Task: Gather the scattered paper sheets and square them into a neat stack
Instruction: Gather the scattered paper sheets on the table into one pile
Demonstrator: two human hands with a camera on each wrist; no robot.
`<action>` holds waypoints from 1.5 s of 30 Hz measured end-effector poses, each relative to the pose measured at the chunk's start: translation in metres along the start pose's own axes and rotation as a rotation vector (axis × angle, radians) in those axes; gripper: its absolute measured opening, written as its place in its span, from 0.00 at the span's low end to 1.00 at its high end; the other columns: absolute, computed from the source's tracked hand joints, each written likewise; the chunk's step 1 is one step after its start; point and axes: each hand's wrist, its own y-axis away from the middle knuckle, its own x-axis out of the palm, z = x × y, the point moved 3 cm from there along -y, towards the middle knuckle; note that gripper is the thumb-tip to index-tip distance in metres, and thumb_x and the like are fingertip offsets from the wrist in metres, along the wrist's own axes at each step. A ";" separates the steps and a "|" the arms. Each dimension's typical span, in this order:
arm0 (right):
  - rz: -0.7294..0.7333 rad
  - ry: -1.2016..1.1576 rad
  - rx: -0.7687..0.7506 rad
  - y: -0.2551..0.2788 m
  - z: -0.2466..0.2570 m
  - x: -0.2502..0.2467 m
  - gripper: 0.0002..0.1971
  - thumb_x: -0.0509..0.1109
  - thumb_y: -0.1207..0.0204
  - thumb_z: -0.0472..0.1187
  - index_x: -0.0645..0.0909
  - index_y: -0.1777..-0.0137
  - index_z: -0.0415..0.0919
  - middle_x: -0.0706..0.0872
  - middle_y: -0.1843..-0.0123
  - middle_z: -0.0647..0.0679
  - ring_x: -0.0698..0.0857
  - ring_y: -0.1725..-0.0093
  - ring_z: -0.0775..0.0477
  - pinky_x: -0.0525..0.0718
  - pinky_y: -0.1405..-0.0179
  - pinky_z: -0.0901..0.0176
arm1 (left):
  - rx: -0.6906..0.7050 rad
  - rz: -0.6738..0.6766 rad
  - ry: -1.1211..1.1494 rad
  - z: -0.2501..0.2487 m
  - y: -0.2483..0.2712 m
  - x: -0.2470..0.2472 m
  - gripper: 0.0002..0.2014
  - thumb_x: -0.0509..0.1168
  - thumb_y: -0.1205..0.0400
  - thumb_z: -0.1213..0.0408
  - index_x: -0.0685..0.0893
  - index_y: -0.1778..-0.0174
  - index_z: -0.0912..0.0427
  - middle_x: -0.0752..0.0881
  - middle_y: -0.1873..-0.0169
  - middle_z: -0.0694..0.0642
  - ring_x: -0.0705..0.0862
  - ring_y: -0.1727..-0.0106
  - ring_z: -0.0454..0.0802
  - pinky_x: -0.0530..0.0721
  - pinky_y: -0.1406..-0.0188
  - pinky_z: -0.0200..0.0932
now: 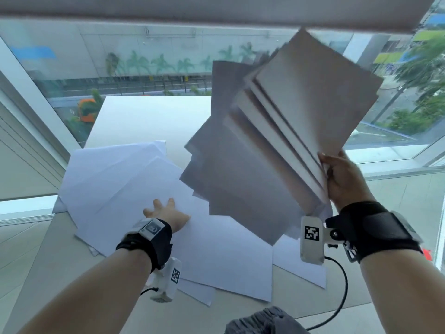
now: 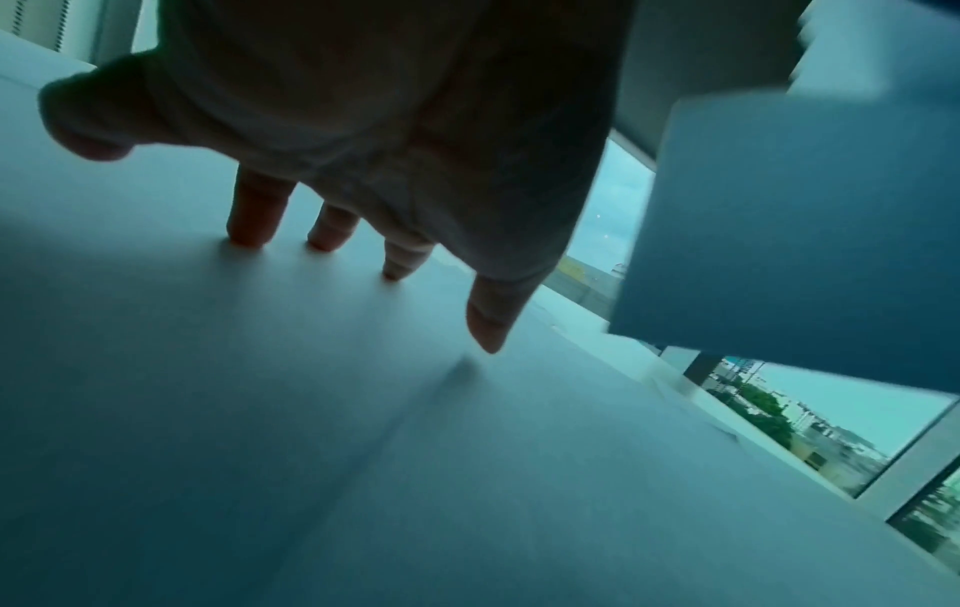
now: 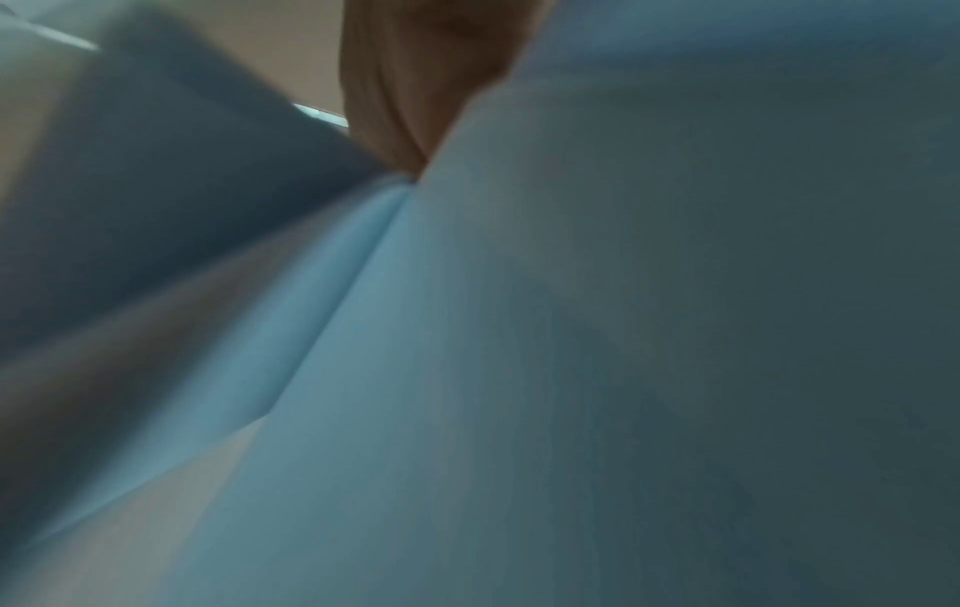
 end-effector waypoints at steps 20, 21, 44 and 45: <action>-0.076 0.515 0.478 0.019 -0.077 -0.047 0.09 0.54 0.23 0.19 0.73 0.58 0.27 0.78 0.72 0.39 0.83 0.84 0.50 0.79 0.88 0.66 | 0.108 -0.084 0.049 0.018 -0.005 0.000 0.18 0.52 0.27 0.65 0.70 0.43 0.44 0.65 0.42 0.55 0.68 0.37 0.63 0.63 0.31 0.67; -0.065 0.563 0.486 0.021 -0.078 -0.049 0.07 0.57 0.23 0.20 0.75 0.54 0.28 0.77 0.68 0.40 0.84 0.78 0.48 0.80 0.86 0.65 | 0.109 -0.083 0.049 0.018 -0.005 0.000 0.19 0.52 0.27 0.65 0.70 0.42 0.43 0.65 0.43 0.55 0.68 0.37 0.63 0.62 0.31 0.68; -0.137 1.452 0.517 0.019 -0.129 -0.100 0.55 0.75 0.43 0.69 0.56 0.23 0.40 0.51 0.21 0.30 0.56 0.22 0.28 0.61 0.24 0.38 | -0.054 -0.157 0.000 0.100 -0.050 -0.022 0.52 0.54 0.34 0.24 0.43 0.18 0.45 0.42 0.17 0.61 0.46 0.18 0.67 0.49 0.20 0.60; -0.106 1.459 0.511 0.020 -0.132 -0.098 0.58 0.76 0.44 0.69 0.51 0.20 0.45 0.44 0.19 0.30 0.49 0.19 0.29 0.54 0.21 0.36 | -0.057 -0.143 0.042 0.093 -0.042 -0.018 0.50 0.54 0.32 0.25 0.43 0.18 0.44 0.42 0.17 0.60 0.45 0.18 0.67 0.50 0.20 0.61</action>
